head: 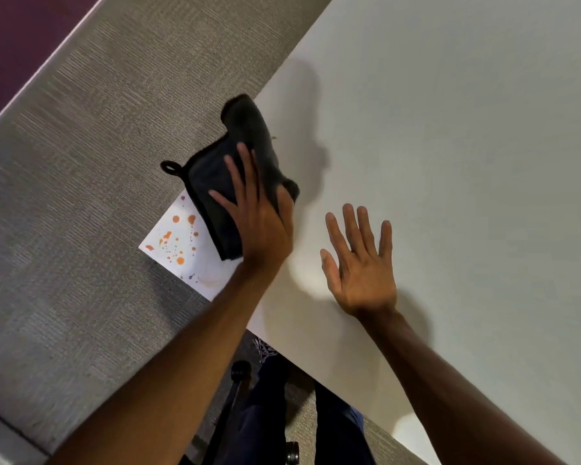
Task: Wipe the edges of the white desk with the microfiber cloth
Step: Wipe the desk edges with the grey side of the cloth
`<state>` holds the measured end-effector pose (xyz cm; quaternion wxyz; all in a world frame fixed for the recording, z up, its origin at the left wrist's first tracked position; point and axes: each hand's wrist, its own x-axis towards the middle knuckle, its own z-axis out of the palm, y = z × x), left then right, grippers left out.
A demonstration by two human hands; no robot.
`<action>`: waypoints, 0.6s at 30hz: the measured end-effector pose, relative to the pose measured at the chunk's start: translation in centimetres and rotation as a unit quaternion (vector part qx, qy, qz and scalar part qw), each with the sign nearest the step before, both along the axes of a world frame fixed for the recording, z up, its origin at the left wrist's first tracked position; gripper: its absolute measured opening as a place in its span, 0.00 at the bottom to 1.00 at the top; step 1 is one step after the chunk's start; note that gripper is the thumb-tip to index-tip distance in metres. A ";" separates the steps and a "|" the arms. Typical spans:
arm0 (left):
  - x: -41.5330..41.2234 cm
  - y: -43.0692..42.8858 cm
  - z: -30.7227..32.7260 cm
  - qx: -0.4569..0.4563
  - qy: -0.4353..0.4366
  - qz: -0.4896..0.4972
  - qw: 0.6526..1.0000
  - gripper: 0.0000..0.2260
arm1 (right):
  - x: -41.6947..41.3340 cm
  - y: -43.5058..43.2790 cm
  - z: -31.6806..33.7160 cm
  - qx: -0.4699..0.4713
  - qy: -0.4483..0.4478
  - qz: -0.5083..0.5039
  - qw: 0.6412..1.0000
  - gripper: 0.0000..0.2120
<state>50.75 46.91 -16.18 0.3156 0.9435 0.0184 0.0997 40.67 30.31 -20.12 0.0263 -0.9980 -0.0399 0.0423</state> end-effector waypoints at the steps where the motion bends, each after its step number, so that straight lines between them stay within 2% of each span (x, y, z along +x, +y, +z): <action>1: 1.7 0.1 0.1 0.047 0.011 0.010 0.999 0.28 | 0.0 0.0 0.0 0.006 -0.001 0.000 1.000 0.33; 3: 5.4 0.5 0.1 0.147 0.083 0.000 0.986 0.28 | -0.1 -0.1 -0.1 0.013 -0.004 0.000 1.000 0.33; 5: 8.6 1.1 -0.2 0.205 0.158 -0.071 0.963 0.29 | -0.1 -0.2 -0.1 0.021 -0.005 0.000 1.000 0.32; 7: 10.3 1.8 -0.7 0.236 0.180 -0.154 0.942 0.33 | 0.0 -0.2 -0.2 0.023 -0.006 0.000 1.000 0.32; 9: 10.7 2.4 -1.1 0.260 0.177 -0.188 0.931 0.36 | 0.0 -0.2 -0.2 0.024 -0.004 0.001 1.000 0.32; 12: 10.1 2.7 -1.0 0.275 0.144 -0.216 0.926 0.32 | 0.0 -0.1 -0.2 0.022 -0.003 0.001 1.000 0.32; 18: 6.7 5.5 -0.1 0.265 0.070 -0.408 0.871 0.30 | -0.2 -0.3 0.3 0.014 0.006 0.006 1.000 0.32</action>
